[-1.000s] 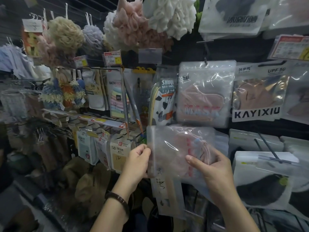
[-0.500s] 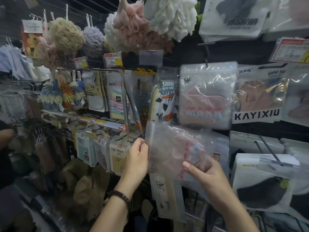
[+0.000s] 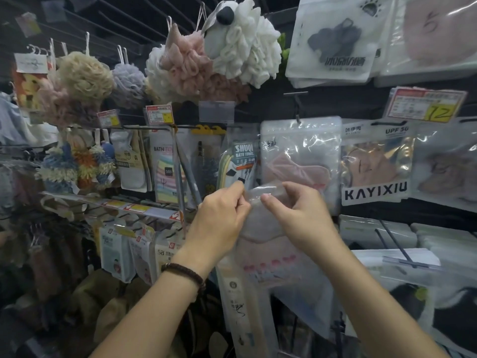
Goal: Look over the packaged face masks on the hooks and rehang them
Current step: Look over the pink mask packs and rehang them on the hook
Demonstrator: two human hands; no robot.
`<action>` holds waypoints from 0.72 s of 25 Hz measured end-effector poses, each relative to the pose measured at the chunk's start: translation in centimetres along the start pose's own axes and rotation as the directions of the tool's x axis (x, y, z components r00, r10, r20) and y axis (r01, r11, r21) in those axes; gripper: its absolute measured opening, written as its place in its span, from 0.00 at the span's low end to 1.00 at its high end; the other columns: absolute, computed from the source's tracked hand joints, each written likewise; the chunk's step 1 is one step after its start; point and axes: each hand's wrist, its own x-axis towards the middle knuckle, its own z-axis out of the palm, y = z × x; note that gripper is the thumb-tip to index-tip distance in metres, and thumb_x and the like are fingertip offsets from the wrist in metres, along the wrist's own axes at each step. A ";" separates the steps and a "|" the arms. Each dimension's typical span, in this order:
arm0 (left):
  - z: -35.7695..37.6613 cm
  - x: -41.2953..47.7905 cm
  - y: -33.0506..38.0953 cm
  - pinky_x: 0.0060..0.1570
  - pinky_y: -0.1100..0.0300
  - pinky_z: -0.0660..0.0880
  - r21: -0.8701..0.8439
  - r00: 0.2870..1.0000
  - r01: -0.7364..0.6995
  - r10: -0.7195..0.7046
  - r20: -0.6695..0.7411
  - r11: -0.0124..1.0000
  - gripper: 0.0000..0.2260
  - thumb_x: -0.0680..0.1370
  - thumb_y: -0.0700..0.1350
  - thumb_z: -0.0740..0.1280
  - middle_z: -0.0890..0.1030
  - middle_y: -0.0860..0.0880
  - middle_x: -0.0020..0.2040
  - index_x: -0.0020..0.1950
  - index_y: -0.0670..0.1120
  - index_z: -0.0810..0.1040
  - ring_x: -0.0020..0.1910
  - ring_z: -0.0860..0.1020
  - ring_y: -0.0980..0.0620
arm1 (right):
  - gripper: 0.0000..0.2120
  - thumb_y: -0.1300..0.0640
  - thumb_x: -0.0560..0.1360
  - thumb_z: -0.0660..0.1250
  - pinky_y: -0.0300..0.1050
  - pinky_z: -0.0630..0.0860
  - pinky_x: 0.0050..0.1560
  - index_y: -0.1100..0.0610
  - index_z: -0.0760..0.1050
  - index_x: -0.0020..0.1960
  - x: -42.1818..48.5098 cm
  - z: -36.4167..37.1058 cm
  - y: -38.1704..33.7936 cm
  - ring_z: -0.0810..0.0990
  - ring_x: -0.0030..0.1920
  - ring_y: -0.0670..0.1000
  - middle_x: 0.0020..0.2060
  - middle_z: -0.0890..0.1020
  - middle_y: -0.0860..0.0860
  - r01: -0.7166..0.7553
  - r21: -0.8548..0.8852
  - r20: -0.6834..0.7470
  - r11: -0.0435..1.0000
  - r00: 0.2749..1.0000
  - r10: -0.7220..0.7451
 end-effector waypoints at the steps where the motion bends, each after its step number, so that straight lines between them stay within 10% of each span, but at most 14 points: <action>1: 0.0 0.7 0.4 0.38 0.44 0.75 0.020 0.999 -0.033 0.033 0.002 0.999 0.09 0.82 0.49 0.57 0.74 0.50 0.37 0.46 0.47 0.71 0.38 0.75 0.45 | 0.09 0.47 0.77 0.76 0.55 0.83 0.44 0.52 0.85 0.44 0.5 0.2 0.0 0.85 0.39 0.44 0.36 0.88 0.43 -0.005 0.020 -0.020 1.000 1.000 0.005; 4: 0.0 2.6 0.5 0.44 0.49 0.77 -0.017 0.997 -0.037 0.036 -0.070 0.999 0.08 0.83 0.50 0.61 0.76 0.52 0.44 0.49 0.48 0.76 0.43 0.77 0.49 | 0.09 0.58 0.82 0.74 0.62 0.83 0.51 0.56 0.85 0.43 1.6 0.0 0.2 0.85 0.41 0.49 0.38 0.88 0.51 -0.017 0.115 -0.084 0.993 0.996 0.026; 7: 0.2 3.8 0.3 0.49 0.65 0.74 -0.264 0.960 0.232 -0.264 -0.094 0.936 0.08 0.83 0.54 0.69 0.79 0.55 0.53 0.58 0.52 0.77 0.51 0.79 0.58 | 0.09 0.57 0.83 0.73 0.60 0.83 0.53 0.57 0.85 0.45 2.4 -0.9 -0.7 0.86 0.43 0.51 0.40 0.88 0.53 -0.013 0.123 -0.149 0.992 0.988 0.031; 12: 3.1 4.9 0.6 0.58 0.41 0.83 -0.650 0.829 0.506 -0.529 0.182 0.567 0.18 0.79 0.63 0.67 0.88 0.50 0.48 0.53 0.49 0.83 0.52 0.87 0.46 | 0.09 0.58 0.83 0.72 0.47 0.81 0.48 0.55 0.86 0.45 3.5 -2.6 -2.1 0.85 0.40 0.44 0.39 0.88 0.49 -0.031 0.094 -0.263 0.995 0.963 0.055; 18: 2.2 8.5 3.0 0.55 0.35 0.82 -0.630 0.901 0.375 -0.427 0.075 0.681 0.20 0.79 0.65 0.61 0.86 0.47 0.45 0.49 0.50 0.79 0.47 0.85 0.42 | 0.09 0.54 0.84 0.71 0.62 0.86 0.52 0.55 0.86 0.48 5.9 -4.7 -4.0 0.90 0.44 0.56 0.43 0.91 0.51 -0.067 0.113 -0.293 0.991 0.951 0.098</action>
